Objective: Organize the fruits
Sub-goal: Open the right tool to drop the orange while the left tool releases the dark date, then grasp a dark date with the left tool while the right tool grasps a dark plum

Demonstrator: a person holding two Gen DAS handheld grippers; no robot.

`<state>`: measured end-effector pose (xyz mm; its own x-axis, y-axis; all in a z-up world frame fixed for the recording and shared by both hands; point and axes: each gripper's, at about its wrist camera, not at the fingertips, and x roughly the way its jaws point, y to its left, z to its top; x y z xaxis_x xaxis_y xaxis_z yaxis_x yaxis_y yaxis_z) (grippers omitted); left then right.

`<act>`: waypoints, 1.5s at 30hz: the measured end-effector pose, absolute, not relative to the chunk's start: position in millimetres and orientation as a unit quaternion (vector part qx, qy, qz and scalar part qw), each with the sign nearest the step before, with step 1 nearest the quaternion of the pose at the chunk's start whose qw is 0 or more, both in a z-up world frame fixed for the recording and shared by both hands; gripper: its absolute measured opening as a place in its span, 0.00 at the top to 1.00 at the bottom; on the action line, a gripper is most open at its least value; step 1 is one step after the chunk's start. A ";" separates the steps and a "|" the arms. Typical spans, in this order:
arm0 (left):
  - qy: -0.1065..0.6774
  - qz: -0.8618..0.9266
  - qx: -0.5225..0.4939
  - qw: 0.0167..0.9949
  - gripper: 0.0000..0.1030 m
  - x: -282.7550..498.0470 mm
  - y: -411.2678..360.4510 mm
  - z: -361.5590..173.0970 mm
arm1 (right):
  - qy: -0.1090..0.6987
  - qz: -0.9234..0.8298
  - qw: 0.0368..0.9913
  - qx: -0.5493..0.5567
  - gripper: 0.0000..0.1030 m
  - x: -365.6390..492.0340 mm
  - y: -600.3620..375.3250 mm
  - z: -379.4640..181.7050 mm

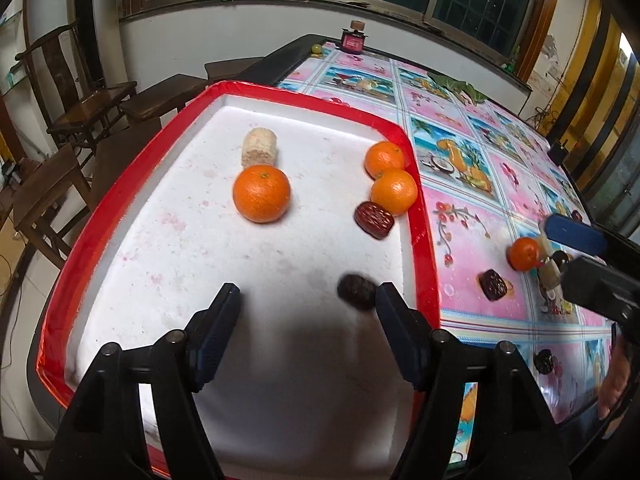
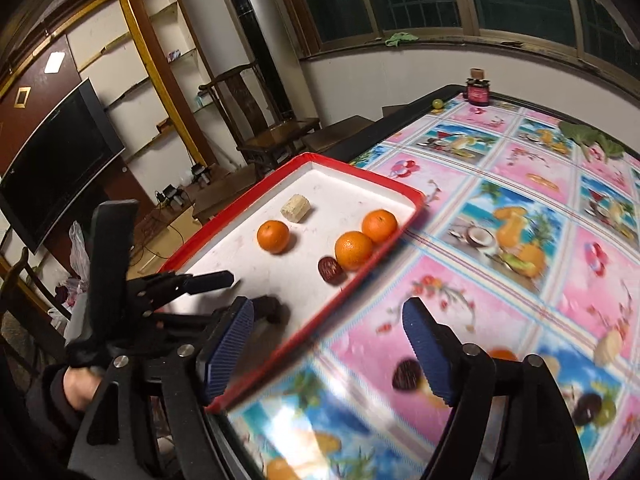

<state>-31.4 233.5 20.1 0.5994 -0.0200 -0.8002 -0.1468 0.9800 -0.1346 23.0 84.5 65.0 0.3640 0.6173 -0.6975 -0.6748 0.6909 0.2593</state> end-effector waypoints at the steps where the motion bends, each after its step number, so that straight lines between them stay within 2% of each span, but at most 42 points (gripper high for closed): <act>1: 0.447 0.036 -0.090 0.889 0.32 -32.1 231.3 20.6 | 0.405 0.390 0.826 -0.031 0.23 17.8 77.0 65.6; 8: 0.437 0.025 -0.081 0.895 0.27 -44.7 218.1 35.2 | 0.416 0.363 0.834 -0.007 0.16 -8.4 20.6 56.2; 18: 0.436 -0.017 -0.085 0.896 0.27 -54.1 178.7 43.9 | 0.432 0.278 0.857 0.049 0.15 -16.5 -69.0 39.5; 31: 0.453 -0.081 -0.049 0.887 0.27 -29.7 110.5 42.5 | 0.419 0.258 0.869 0.050 0.15 -11.9 -79.1 38.6; 40: 0.463 -0.079 -0.035 0.882 0.27 -16.2 98.2 27.8 | 0.420 0.236 0.875 0.051 0.22 -4.4 -94.4 30.2; 45: 0.462 -0.078 -0.038 0.883 0.27 -11.0 99.9 24.4 | 0.424 0.204 0.880 0.057 0.39 8.2 -110.3 27.9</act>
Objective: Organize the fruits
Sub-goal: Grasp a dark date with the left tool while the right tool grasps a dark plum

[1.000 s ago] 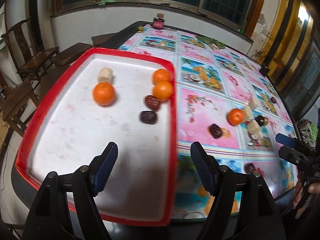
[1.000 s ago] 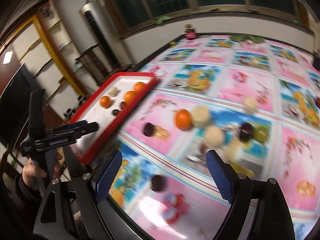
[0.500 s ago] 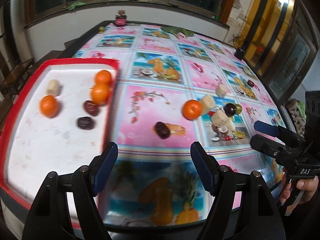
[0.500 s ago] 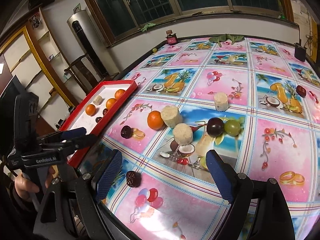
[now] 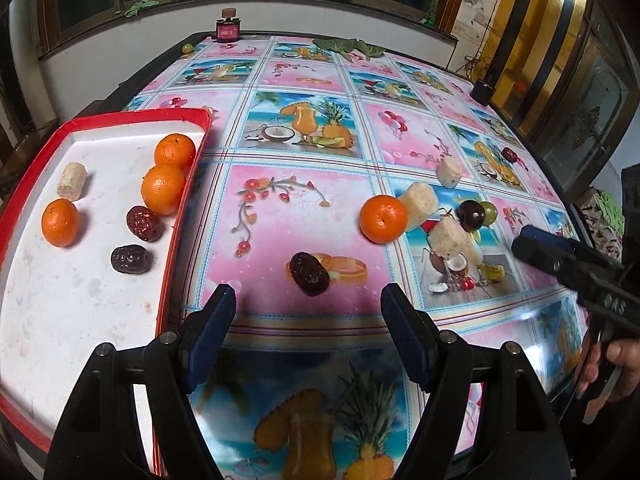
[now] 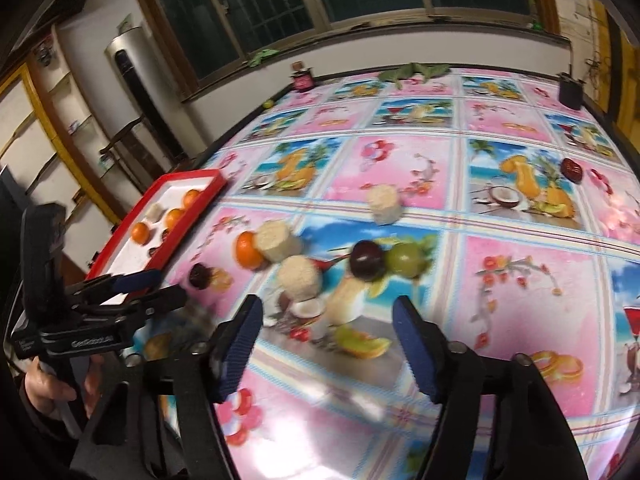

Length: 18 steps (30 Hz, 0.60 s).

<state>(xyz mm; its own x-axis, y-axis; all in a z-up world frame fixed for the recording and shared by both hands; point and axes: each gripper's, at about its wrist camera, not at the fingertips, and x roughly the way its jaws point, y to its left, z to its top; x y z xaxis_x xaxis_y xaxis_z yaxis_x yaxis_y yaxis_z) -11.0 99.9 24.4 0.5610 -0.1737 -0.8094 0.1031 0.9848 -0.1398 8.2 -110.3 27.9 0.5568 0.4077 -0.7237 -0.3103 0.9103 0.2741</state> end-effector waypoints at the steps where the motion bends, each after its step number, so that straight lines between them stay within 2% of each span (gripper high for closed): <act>1: 0.463 -0.078 -0.038 0.882 0.27 -10.0 100.0 23.3 | 0.424 0.196 0.882 0.056 0.40 11.8 -112.9 27.6; 4: 0.463 -0.078 -0.035 0.882 0.28 -7.0 99.0 22.3 | 0.428 0.172 0.886 0.056 0.42 23.6 -121.5 25.0; 6: 0.461 -0.078 -0.032 0.883 0.29 -5.8 97.8 22.8 | 0.434 0.156 0.885 0.057 0.47 31.9 -127.7 22.3; 9: 0.461 -0.077 -0.025 0.884 0.36 -2.8 95.7 21.3 | 0.444 0.143 0.882 0.062 0.56 38.4 -133.9 18.1; 12: 0.467 -0.079 -0.024 0.881 0.41 0.7 93.8 18.0 | 0.440 0.163 0.881 0.061 0.58 36.5 -128.5 20.4; 18: 0.468 -0.079 -0.016 0.880 0.56 7.7 85.8 14.9 | 0.446 0.186 0.874 0.050 0.61 40.1 -110.5 15.3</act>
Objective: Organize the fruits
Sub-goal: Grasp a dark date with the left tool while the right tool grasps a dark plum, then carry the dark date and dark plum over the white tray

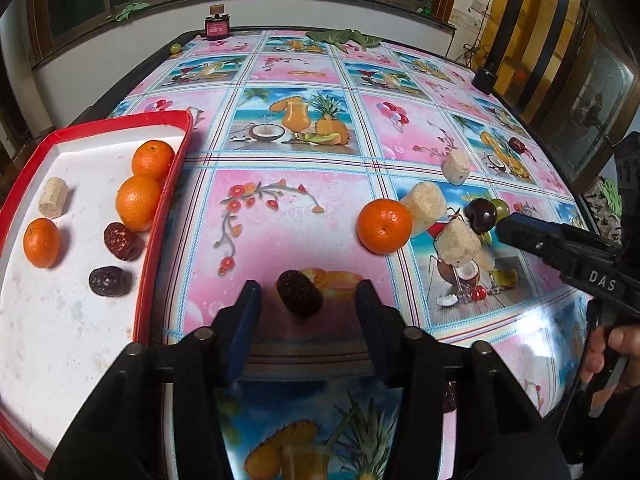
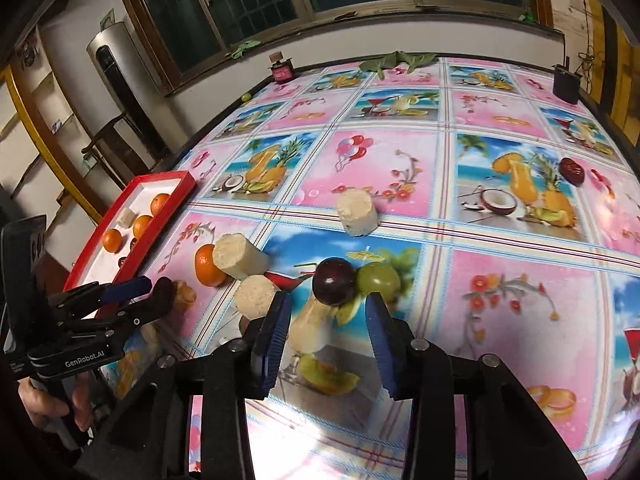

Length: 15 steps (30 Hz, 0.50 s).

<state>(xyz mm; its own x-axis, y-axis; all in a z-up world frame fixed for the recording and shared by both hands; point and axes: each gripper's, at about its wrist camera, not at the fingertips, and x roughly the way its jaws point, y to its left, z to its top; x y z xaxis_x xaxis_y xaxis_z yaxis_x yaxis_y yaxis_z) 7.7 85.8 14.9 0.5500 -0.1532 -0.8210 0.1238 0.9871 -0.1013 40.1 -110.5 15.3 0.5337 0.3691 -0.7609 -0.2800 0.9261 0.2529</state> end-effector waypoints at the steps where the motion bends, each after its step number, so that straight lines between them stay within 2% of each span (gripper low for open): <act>1: 0.469 -0.077 -0.015 0.880 0.56 9.1 85.3 14.1 | 0.448 0.186 0.873 0.050 0.61 42.7 -108.4 13.1; 4: 0.473 -0.077 -0.017 0.878 0.59 11.7 85.3 11.2 | 0.448 0.182 0.874 0.045 0.62 48.2 -102.9 9.9; 10: 0.470 -0.077 -0.017 0.879 0.59 12.9 85.0 9.5 | 0.443 0.164 0.881 0.020 0.62 62.9 -89.3 13.4; 13: 0.470 -0.073 -0.011 0.880 0.72 14.3 83.6 9.0 | 0.436 0.155 0.886 -0.003 0.62 68.1 -80.9 15.5; 15: 0.470 -0.074 -0.012 0.879 0.75 14.6 83.0 9.1 | 0.432 0.147 0.890 -0.019 0.62 71.0 -75.4 15.5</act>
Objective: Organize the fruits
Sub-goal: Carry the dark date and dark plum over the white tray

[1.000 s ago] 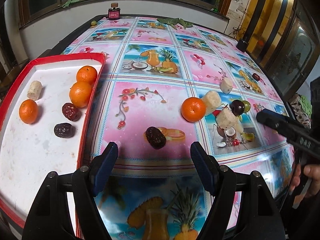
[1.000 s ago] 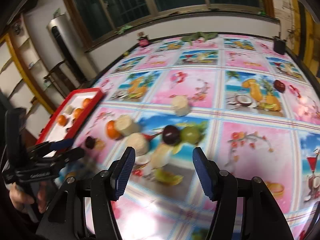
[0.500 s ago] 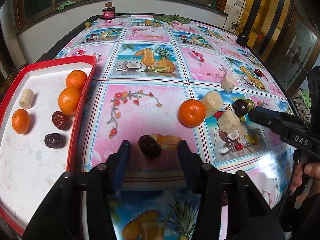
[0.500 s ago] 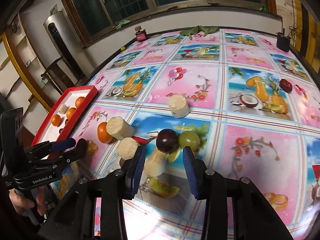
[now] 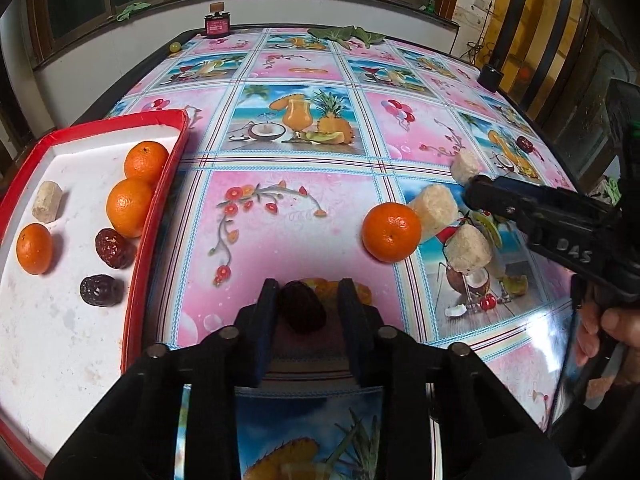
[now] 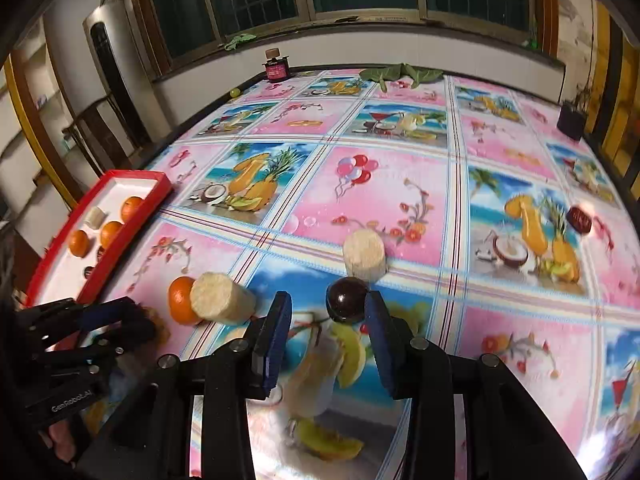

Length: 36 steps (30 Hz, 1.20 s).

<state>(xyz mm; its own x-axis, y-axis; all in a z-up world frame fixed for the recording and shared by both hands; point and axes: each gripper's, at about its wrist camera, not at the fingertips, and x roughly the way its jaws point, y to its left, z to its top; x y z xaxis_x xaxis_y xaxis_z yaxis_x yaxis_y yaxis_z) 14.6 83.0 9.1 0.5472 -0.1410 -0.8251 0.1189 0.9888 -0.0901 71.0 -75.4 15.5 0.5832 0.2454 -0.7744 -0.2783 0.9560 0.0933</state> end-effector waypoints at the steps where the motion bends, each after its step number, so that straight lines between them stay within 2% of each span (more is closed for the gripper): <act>1: 0.470 -0.074 -0.011 0.879 0.80 14.6 82.7 9.1 | 0.427 0.141 0.892 -0.036 0.62 72.0 -70.7 15.1; 4: 0.470 -0.076 -0.010 0.879 0.81 14.0 82.0 9.2 | 0.415 0.122 0.897 -0.086 0.65 72.0 -61.3 10.8; 6: 0.470 -0.077 -0.011 0.879 0.81 13.1 82.5 8.9 | 0.405 0.109 0.900 -0.116 0.72 69.9 -57.6 8.1; 9: 0.470 -0.077 -0.012 0.879 0.81 13.2 82.5 8.6 | 0.394 0.099 0.903 -0.143 0.75 66.8 -56.7 5.0; 30: 0.447 -0.101 -0.048 0.888 0.82 -5.4 96.1 21.7 | 0.383 0.199 0.902 0.001 0.76 30.0 -73.4 51.7; 36: 0.440 -0.101 -0.061 0.890 0.82 -15.1 107.9 27.8 | 0.369 0.225 0.902 0.012 0.76 14.8 -74.1 59.2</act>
<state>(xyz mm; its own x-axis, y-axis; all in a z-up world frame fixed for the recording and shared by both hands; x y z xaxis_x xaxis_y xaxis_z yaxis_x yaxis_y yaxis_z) -15.1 107.9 27.8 0.5930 -0.2341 -0.7704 0.1261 0.9720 -0.1983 14.8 -74.1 59.2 0.6258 0.4152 -0.6603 -0.3980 0.8980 0.1875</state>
